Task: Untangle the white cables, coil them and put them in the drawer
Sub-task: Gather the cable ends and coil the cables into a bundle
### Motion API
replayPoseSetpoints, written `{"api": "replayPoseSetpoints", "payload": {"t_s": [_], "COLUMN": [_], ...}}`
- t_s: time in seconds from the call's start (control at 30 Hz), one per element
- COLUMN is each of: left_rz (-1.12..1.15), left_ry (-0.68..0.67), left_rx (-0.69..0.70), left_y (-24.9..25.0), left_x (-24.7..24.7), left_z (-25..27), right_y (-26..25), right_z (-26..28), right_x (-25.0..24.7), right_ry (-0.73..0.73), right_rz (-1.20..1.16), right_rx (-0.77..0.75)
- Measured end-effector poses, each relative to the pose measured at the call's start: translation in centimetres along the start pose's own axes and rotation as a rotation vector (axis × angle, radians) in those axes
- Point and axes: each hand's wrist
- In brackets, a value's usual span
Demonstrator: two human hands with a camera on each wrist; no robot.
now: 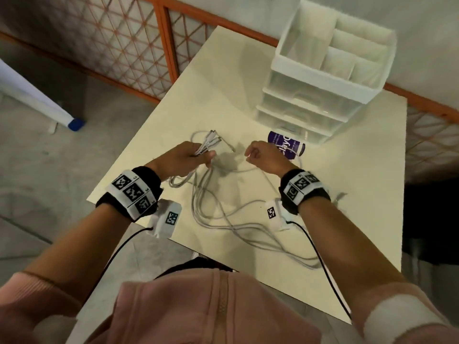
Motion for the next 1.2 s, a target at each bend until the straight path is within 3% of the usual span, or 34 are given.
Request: {"api": "replayPoseSetpoints", "payload": {"t_s": [0.13,0.37,0.47,0.63,0.7,0.83,0.97,1.03,1.13,1.2], "left_rz": [0.142,0.234,0.209,0.195,0.208,0.195,0.111,0.116,0.224,0.328], "left_ry": [0.057,0.052,0.069,0.165,0.204,0.203,0.109,0.061,0.016,-0.013], "left_rx": [-0.001,0.033,0.037,0.171,0.241,0.351,0.403,0.409,0.420,0.455], "left_y": [-2.0,-2.9,-2.0,0.3,1.4,4.1,7.1,8.2,9.1,9.8], "left_x": [0.2,0.0,-0.1,0.0,-0.2,-0.2,1.4,2.1,2.3,2.1], "left_z": [0.4,0.6,0.0,-1.7,-2.3,-3.6,-4.5,-4.6,-4.7,-4.8], "right_y": [-1.8,-1.3,-0.8,-2.5,-4.0,-7.2,-9.0,-8.6,-7.2,-6.5], "right_z": [-4.3,-6.7,-5.8,-1.3,1.4,6.7,9.1,9.1,8.5,8.1], "right_x": [4.0,6.6,4.4,-3.9,-7.8,-12.7,-14.2,-14.3,-13.2,-11.6], "right_ry": [0.037,0.164,0.176,0.338,0.270,-0.011,-0.029,0.050,0.227,0.174], "right_rz": [0.076,0.353,0.221,-0.240,-0.213,-0.068,-0.122,-0.160,-0.340,-0.435], "right_rx": [-0.060,0.110,0.121,-0.059,-0.123,-0.171,-0.260,-0.277,-0.294,-0.278]}}
Point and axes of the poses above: each hand's wrist, its own z-axis away from the middle knuckle, its own x-axis out of the palm, y = z × x, and after that the axes turned 8 degrees about -y, right-handed
